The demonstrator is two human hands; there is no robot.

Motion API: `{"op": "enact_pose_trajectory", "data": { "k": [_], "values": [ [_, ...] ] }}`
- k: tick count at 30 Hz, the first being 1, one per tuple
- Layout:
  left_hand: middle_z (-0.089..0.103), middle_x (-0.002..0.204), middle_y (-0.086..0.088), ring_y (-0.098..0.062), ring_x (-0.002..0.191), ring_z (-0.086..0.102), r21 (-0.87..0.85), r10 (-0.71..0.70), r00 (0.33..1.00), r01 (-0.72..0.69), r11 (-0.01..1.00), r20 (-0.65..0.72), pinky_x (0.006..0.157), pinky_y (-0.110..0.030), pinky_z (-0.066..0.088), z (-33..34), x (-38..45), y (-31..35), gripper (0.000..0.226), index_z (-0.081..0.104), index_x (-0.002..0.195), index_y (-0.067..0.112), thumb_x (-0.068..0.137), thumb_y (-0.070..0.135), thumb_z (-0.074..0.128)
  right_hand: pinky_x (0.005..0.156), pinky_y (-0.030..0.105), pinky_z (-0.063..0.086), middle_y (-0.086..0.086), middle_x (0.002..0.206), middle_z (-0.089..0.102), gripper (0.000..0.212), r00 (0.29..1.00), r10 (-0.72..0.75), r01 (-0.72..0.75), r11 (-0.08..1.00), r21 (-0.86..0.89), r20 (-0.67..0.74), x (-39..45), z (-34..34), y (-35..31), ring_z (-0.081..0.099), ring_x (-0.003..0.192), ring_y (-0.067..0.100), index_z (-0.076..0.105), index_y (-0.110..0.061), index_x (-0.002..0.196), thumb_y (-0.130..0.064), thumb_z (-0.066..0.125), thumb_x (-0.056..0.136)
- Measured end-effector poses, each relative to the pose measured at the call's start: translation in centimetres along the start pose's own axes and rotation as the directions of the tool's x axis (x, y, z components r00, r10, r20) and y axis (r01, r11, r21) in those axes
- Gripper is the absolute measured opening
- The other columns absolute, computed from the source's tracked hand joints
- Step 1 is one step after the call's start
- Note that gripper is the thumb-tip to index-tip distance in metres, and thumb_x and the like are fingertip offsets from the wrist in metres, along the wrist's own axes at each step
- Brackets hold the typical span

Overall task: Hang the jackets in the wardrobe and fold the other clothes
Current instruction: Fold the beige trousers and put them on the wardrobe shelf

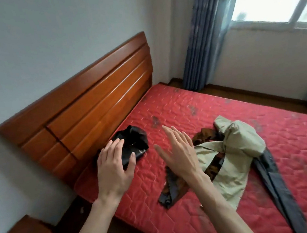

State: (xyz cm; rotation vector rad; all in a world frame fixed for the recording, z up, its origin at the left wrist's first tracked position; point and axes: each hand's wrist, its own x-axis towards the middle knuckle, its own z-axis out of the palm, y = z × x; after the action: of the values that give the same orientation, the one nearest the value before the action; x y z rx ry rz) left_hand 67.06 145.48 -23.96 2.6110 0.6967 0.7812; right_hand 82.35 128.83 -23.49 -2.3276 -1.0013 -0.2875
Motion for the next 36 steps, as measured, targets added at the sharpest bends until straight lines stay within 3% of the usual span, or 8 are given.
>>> {"op": "enact_pose_trajectory", "data": {
  "k": [10,17,23,29,36],
  "values": [
    [0.054,0.152,-0.005,-0.021,0.15,0.038,-0.148,0.264,0.952,-0.242,0.959,0.154,0.123,-0.049,0.032,10.3,6.4,9.3,0.06,0.055,0.147,0.014,0.103,0.055,0.045,0.127,0.035,0.021,-0.007,0.159,0.046,0.074,0.942,0.301,-0.311,0.949,-0.046,-0.147,-1.2,-3.9,10.4,0.03,0.153,0.01,0.038,-0.023,0.158,-0.07,0.038,0.101],
    [0.051,0.155,-0.002,-0.019,0.151,0.035,-0.255,0.401,0.892,-0.346,0.903,0.209,0.123,-0.05,0.032,16.7,12.9,12.7,0.061,0.051,0.149,0.015,0.104,0.056,0.042,0.125,0.034,0.021,-0.002,0.158,0.047,0.071,0.841,0.474,-0.502,0.863,-0.053,-0.261,1.4,-4.3,15.1,0.032,0.152,0.011,0.036,-0.023,0.159,-0.064,0.043,0.102],
    [0.05,0.156,0.0,-0.017,0.152,0.035,-0.342,0.461,0.846,-0.364,0.866,0.267,0.125,-0.046,0.028,21.7,16.2,15.7,0.063,0.051,0.15,0.017,0.104,0.059,0.039,0.123,0.042,0.031,-0.002,0.158,0.048,0.069,0.733,0.582,-0.615,0.788,0.025,-0.351,3.0,-5.5,18.5,0.039,0.149,0.016,0.037,-0.023,0.159,-0.054,0.058,0.102],
    [0.054,0.152,-0.001,-0.021,0.149,0.04,-0.389,0.517,0.801,-0.391,0.834,0.303,0.121,-0.052,0.035,26.9,17.7,20.5,0.061,0.053,0.147,0.017,0.102,0.056,0.043,0.122,0.043,0.032,-0.001,0.157,0.049,0.071,0.665,0.651,-0.696,0.718,0.013,-0.367,1.6,-7.7,24.2,0.041,0.147,0.018,0.033,-0.025,0.16,-0.058,0.055,0.101],
    [0.056,0.149,-0.004,-0.023,0.146,0.042,-0.368,0.518,0.785,-0.396,0.841,0.339,0.119,-0.053,0.037,33.2,18.3,27.2,0.057,0.056,0.144,0.015,0.1,0.051,0.046,0.125,0.039,0.025,0.0,0.161,0.044,0.078,0.654,0.689,-0.73,0.683,-0.021,-0.311,0.5,-9.6,33.4,0.033,0.152,0.016,0.029,-0.024,0.162,-0.069,0.041,0.1]
  ]
}}
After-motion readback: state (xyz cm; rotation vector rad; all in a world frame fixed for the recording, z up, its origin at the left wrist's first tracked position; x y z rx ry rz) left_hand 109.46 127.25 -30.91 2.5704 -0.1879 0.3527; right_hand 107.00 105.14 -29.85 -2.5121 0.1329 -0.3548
